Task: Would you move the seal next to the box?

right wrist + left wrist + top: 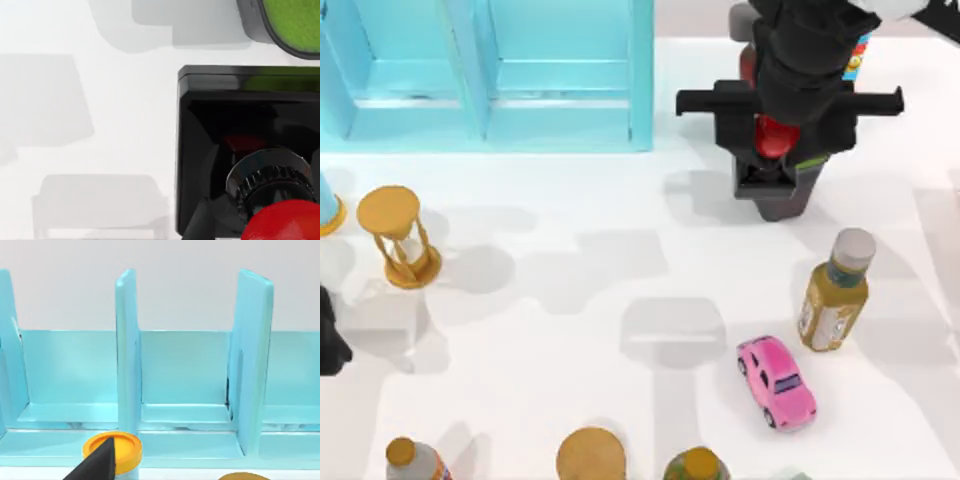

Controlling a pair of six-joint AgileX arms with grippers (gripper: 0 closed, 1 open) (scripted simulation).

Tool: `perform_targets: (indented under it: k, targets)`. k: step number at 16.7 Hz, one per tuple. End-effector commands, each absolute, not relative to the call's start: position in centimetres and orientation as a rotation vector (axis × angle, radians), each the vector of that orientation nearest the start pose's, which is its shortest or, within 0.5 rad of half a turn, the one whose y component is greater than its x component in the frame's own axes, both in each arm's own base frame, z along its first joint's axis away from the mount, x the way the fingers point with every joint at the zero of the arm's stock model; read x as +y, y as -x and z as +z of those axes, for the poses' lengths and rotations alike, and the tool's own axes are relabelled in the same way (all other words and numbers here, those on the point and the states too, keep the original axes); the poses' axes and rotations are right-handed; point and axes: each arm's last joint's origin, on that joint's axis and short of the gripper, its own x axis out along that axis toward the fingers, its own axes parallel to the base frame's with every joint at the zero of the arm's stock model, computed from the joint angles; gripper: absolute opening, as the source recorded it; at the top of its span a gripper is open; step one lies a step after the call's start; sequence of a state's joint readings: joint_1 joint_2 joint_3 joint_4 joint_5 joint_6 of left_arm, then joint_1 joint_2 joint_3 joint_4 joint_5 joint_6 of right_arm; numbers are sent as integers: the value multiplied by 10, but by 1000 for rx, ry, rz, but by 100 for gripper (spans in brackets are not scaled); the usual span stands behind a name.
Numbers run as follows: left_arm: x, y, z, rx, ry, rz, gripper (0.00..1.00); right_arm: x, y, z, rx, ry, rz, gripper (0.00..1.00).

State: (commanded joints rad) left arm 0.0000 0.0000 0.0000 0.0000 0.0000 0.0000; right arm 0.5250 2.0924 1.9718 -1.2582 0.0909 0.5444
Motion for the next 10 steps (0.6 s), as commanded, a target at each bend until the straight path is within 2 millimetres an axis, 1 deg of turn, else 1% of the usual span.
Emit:
perform_targets:
  k: [1, 3, 4, 5, 6, 7, 8, 10]
  targets:
    - [-1, -106, 160, 0, 0, 0, 100, 184, -367, 267, 1365, -13, -6, 0]
    - [-1, -106, 160, 0, 0, 0, 100, 122, -355, 277, 1364, 7, -28, 0]
    - [-1, -106, 160, 0, 0, 0, 100, 97, -347, 281, 1364, 14, -31, 0]
    - [-1, -106, 160, 0, 0, 0, 100, 76, -337, 284, 1366, 15, -28, 0]
    - [-1, -106, 160, 0, 0, 0, 100, 60, -329, 286, 1368, 10, -20, 0]
    - [-1, -106, 160, 0, 0, 0, 100, 48, -321, 287, 1368, 3, -11, 0]
    - [-1, -106, 160, 0, 0, 0, 100, 40, -316, 287, 1364, -5, -3, 0]
    - [-1, -106, 160, 0, 0, 0, 100, 33, -312, 288, 1354, -20, 3, 0]
